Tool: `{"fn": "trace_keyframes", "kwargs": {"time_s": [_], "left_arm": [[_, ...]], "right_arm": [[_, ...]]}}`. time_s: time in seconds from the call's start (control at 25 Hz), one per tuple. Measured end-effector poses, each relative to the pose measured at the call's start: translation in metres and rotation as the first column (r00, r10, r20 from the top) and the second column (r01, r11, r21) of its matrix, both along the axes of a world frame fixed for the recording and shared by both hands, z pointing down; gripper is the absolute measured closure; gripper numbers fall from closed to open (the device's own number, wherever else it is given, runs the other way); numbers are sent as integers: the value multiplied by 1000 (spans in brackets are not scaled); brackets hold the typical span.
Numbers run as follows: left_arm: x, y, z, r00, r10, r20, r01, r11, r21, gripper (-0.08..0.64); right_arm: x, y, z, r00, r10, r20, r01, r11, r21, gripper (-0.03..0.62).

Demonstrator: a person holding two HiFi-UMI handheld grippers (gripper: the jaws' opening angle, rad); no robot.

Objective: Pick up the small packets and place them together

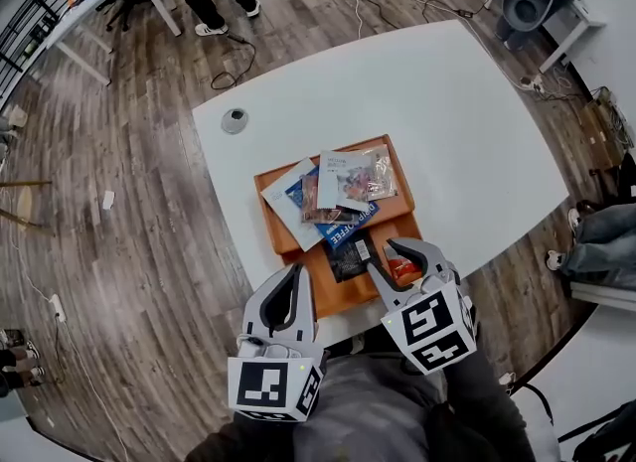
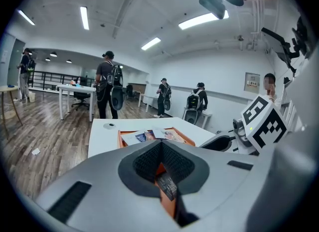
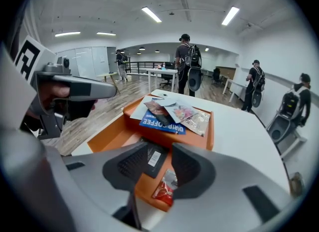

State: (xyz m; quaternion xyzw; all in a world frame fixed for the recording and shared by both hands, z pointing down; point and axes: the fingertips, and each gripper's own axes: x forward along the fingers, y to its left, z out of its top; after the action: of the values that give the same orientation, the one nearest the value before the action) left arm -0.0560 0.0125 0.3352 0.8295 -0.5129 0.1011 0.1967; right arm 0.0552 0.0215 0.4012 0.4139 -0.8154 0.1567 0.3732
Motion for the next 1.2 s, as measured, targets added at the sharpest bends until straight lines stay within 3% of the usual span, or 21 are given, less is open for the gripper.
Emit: {"fn": "trace_keyframes", "kwargs": {"time_s": [0.28,0.44,0.72,0.76,0.84,1.0,1.2], "left_arm": [[-8,3,0,1000,-5,3,5,1000,0,565],[-17,1,4,1000,-24,3,25,1000,-10,565],[-32,-6,13,998,-57,-1,57,998,-34,565],[-34,-7,14,998,-61,-2,61,997,-37,565],[-37,-10,17,998,-69,-3,68,997,-44,565],[-43,-17,21,997,-83,-5,82,995,-56,565],[-47,-23,27,996,-90,-7,89,993,-72,565]], "right_arm": [[-9,5,13,999,-13,-31,13,1000,-20,474],[-18,3,20,998,-41,-38,40,999,-36,581],[-28,-3,38,995,-78,-67,72,993,-94,580],[-29,-3,43,994,-88,-72,80,991,-112,575],[-33,-3,50,991,-109,-77,97,985,-144,494],[-41,-2,64,985,-152,-82,133,969,-206,393],[-38,-1,82,977,-174,-120,136,952,-275,368]]}}
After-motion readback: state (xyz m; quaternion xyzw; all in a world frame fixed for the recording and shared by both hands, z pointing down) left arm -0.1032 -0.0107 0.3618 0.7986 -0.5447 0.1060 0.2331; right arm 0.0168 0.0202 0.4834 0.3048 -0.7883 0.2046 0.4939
